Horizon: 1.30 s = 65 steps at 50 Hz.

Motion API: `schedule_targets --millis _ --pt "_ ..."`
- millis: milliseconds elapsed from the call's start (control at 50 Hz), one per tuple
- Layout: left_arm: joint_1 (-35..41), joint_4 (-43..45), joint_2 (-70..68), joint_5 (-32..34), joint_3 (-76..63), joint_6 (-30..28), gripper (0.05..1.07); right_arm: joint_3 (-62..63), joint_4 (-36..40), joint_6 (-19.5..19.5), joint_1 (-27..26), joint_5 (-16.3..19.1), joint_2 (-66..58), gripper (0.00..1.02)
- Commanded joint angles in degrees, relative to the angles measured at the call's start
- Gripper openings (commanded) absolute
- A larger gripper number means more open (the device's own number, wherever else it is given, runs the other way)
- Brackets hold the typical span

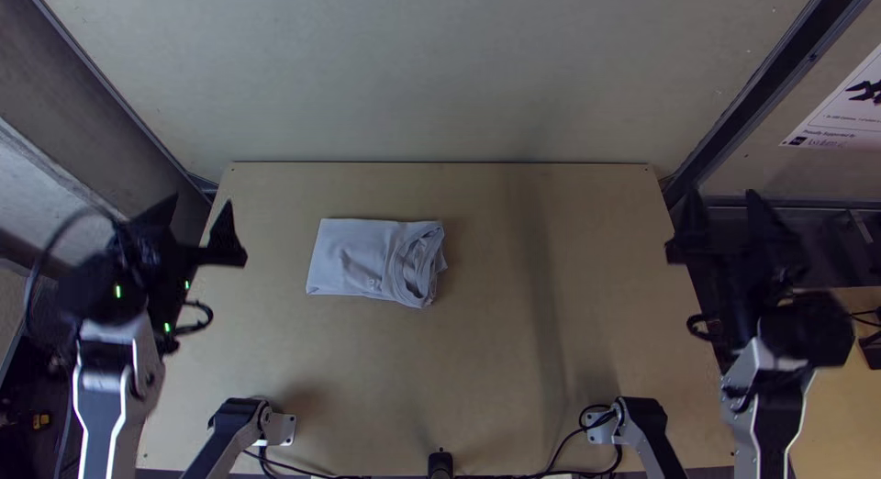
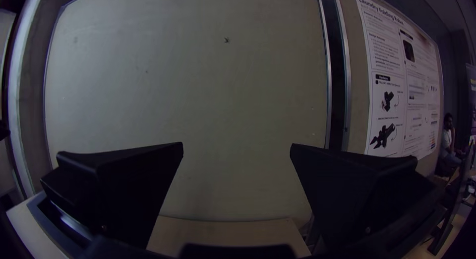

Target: Fold the t-shirt

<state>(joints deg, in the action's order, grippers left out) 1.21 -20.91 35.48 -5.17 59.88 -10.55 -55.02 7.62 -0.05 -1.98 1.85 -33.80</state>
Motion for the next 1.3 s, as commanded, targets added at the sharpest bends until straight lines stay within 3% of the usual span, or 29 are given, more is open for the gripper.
schedule_targets --millis 0,480,660,820,960,1020,1140,1280 --pt "-0.4 4.1 -8.6 0.3 -8.6 -1.6 1.03 5.7 -3.7 -1.8 0.7 0.1 6.4 0.99" --pt "-2.6 24.6 -35.6 -0.5 -40.5 -1.1 1.02 31.1 -5.2 -3.6 3.4 0.1 34.2 0.99" --pt "-3.4 30.3 -35.7 -3.6 -48.9 -1.1 1.02 39.6 -8.1 -1.2 1.8 -1.0 34.2 0.99" --pt "-2.5 30.2 -35.7 -2.6 -57.2 -5.0 1.02 49.3 -10.6 3.4 -1.1 -2.1 34.2 0.99" --pt "-2.4 27.8 -35.7 -2.0 -60.1 -13.1 1.02 54.8 -8.9 6.5 -4.3 -2.8 34.2 0.99" --pt "-2.9 21.9 -35.5 -1.9 -59.9 -13.2 1.02 54.6 -7.1 8.4 -6.5 -3.0 34.2 0.99" --pt "-3.5 22.0 -35.5 -0.7 -59.8 -12.3 1.02 54.6 -6.9 8.0 -10.8 -3.0 34.0 0.99" --pt "-3.4 22.0 -35.5 -0.5 -59.8 -12.2 1.02 54.6 -6.8 8.0 -11.0 -3.0 34.0 0.99"
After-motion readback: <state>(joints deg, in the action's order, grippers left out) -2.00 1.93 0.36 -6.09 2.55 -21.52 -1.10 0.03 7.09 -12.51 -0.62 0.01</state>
